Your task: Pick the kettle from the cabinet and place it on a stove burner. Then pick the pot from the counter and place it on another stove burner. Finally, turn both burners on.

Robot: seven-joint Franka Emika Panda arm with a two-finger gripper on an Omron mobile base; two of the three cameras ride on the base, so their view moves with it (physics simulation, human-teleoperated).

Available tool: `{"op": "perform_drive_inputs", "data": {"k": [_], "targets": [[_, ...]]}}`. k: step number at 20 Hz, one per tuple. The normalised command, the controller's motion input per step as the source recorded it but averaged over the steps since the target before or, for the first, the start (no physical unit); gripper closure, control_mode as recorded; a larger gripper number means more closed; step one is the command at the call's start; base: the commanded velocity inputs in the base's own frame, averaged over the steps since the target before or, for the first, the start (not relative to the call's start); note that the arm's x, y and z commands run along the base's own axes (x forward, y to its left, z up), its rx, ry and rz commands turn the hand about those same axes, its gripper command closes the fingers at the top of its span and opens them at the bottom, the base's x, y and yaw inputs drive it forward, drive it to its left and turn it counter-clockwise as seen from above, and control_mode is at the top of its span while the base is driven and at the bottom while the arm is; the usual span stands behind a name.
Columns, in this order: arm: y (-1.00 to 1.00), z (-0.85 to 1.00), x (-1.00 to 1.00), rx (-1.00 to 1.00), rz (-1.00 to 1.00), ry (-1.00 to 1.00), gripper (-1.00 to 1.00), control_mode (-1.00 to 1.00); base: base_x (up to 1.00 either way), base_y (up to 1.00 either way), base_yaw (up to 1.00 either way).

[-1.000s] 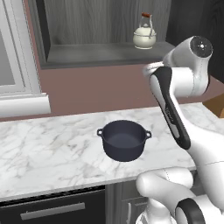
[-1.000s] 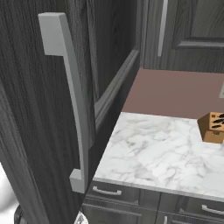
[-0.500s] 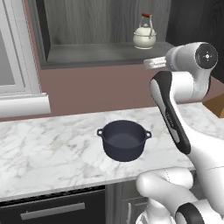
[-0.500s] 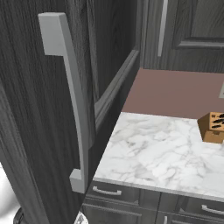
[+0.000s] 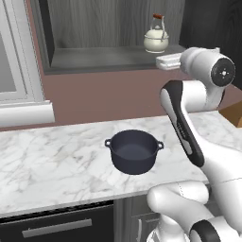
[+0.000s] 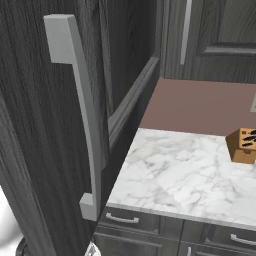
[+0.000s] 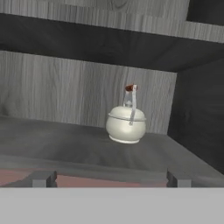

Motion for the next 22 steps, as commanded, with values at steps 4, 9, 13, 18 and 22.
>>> {"op": "perform_drive_inputs", "data": {"k": [4,9,13,18,22], "targets": [[-0.08,0.3,0.17,0.0,0.0,-0.01,-1.0,-1.0,0.0,0.0,0.0],[-0.01,0.07,0.15,0.0,0.0,0.0,-1.0,-1.0,0.0,0.0,0.0],[0.0,0.0,0.11,0.0,0.0,0.0,-1.0,-1.0,0.0,0.0,0.0],[0.0,0.0,0.25,0.0,0.0,0.02,-1.0,-1.0,0.0,0.0,0.0],[0.0,0.0,0.31,0.0,0.0,0.0,-1.0,-1.0,0.0,0.0,0.0]]}}
